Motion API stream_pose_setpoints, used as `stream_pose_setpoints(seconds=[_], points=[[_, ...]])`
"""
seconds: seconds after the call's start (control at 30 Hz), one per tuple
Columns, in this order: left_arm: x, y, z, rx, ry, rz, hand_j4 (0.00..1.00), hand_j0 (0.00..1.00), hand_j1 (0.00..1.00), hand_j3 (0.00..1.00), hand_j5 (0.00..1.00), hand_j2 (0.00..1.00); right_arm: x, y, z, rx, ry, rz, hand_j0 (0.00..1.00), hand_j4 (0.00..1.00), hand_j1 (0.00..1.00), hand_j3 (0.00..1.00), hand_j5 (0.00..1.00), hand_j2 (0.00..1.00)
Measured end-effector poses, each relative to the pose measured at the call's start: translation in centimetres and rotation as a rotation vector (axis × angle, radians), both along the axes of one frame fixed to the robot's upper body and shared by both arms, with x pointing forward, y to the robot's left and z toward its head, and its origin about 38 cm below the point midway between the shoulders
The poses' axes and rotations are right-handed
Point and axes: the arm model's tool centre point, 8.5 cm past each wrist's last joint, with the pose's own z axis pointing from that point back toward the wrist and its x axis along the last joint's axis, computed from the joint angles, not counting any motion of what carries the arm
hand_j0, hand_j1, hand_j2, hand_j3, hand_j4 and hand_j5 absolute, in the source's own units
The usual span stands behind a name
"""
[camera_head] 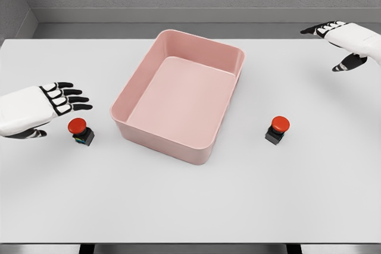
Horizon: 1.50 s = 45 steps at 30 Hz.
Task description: Put the industrial switch in the basket with both arms
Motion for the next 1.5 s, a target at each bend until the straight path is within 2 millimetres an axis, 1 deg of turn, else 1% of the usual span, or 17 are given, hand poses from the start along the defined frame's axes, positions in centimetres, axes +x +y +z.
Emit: stream_pose_setpoints(seconds=[0.17, 0.23, 0.37, 0.4, 0.53, 0.6, 0.7, 0.8, 0.87, 0.93, 1.07, 1.13, 1.23, 1.3, 1.33, 1.43, 1.5], points=[[0.2, 0.0, 0.1, 0.039, -0.023, -0.006, 1.0, 1.0, 1.0, 1.0, 1.0, 1.0, -0.5, -0.6, 0.4, -0.025, -0.005, 0.003, 1.0, 1.0, 1.0, 1.0, 1.0, 1.0], [0.2, 0.0, -0.1, 0.059, -0.028, -0.008, 0.94, 0.94, 0.94, 0.94, 0.94, 0.94, -1.0, -1.0, 0.4, -0.045, -0.002, 0.004, 1.0, 1.0, 1.0, 1.0, 1.0, 1.0], [0.3, -0.1, -0.5, 0.105, -0.046, -0.015, 0.96, 0.96, 0.96, 0.96, 0.96, 0.96, -1.5, -0.9, 1.6, -0.073, -0.05, 0.031, 1.0, 1.0, 1.0, 1.0, 1.0, 1.0], [0.5, -0.3, -0.3, 0.104, -0.06, -0.018, 0.96, 0.96, 0.96, 0.96, 0.96, 0.96, -1.6, -0.8, 2.0, -0.075, -0.075, 0.04, 1.0, 1.0, 1.0, 1.0, 1.0, 1.0], [0.6, -1.1, -1.0, 0.096, -0.065, -0.03, 0.97, 0.97, 0.97, 0.97, 0.97, 0.97, -2.1, 0.2, 2.4, -0.09, -0.116, 0.086, 1.0, 1.0, 1.0, 1.0, 1.0, 1.0], [0.5, -1.4, -1.5, 0.096, -0.052, -0.036, 0.98, 0.98, 0.98, 0.98, 0.98, 0.98, -2.4, 1.0, 2.3, -0.095, -0.118, 0.118, 1.0, 1.0, 1.0, 1.0, 1.0, 1.0], [0.3, -1.6, -2.2, 0.097, -0.036, -0.045, 0.98, 0.98, 0.98, 0.98, 0.98, 0.98, -3.7, 2.1, 0.4, -0.101, -0.083, 0.167, 1.0, 1.0, 1.0, 1.0, 1.0, 1.0], [0.3, -1.8, -2.3, 0.097, -0.033, -0.049, 0.98, 0.98, 0.98, 0.98, 0.98, 0.98, -4.8, 3.2, -0.6, -0.101, -0.066, 0.209, 1.0, 1.0, 1.0, 1.0, 1.0, 1.0], [0.3, -1.8, -2.3, 0.097, -0.034, -0.049, 0.98, 0.98, 0.98, 0.98, 0.98, 0.98, -5.6, 3.7, -0.9, -0.106, -0.06, 0.232, 1.0, 1.0, 1.0, 1.0, 1.0, 1.0], [0.5, -2.0, -2.1, 0.097, -0.039, -0.053, 0.98, 0.98, 0.98, 0.98, 0.98, 0.98, -6.0, 4.1, -0.6, -0.111, -0.07, 0.253, 1.0, 1.0, 1.0, 1.0, 1.0, 1.0], [0.3, -2.3, -2.8, 0.099, -0.019, -0.066, 0.98, 0.98, 0.98, 0.98, 0.98, 0.98, -7.5, 3.9, -0.5, -0.125, -0.056, 0.278, 1.0, 1.0, 1.0, 1.0, 1.0, 1.0], [0.3, -2.3, -3.0, 0.1, -0.014, -0.066, 0.98, 0.98, 0.98, 0.98, 0.98, 0.98, -8.5, 3.5, -0.9, -0.121, -0.032, 0.285, 1.0, 1.0, 1.0, 1.0, 1.0, 1.0], [0.3, -2.2, -3.1, 0.102, -0.009, -0.063, 0.93, 0.93, 0.93, 0.93, 0.93, 0.93, -9.4, 3.0, -1.1, -0.11, -0.009, 0.288, 1.0, 1.0, 1.0, 1.0, 1.0, 1.0], [0.9, -2.1, -2.3, 0.103, -0.033, -0.06, 0.92, 0.92, 0.92, 0.92, 0.92, 0.92, -9.8, 3.2, -1.3, -0.105, 0.0, 0.299, 1.0, 1.0, 1.0, 1.0, 1.0, 1.0], [1.1, -1.9, -2.1, 0.103, -0.041, -0.054, 0.95, 0.95, 0.95, 0.95, 0.95, 0.95, -10.0, 3.4, -1.2, -0.102, -0.002, 0.307, 1.0, 1.0, 1.0, 1.0, 1.0, 1.0], [1.9, -1.0, -1.9, 0.108, -0.047, -0.023, 0.95, 0.95, 0.95, 0.95, 0.95, 0.95, -10.6, 4.0, -1.6, -0.097, 0.01, 0.329, 1.0, 1.0, 1.0, 1.0, 1.0, 1.0], [2.5, -1.0, -1.4, 0.112, -0.062, -0.02, 0.95, 0.95, 0.95, 0.95, 0.95, 0.95, -10.8, 4.4, -1.6, -0.095, 0.01, 0.341, 1.0, 1.0, 1.0, 1.0, 1.0, 1.0]])
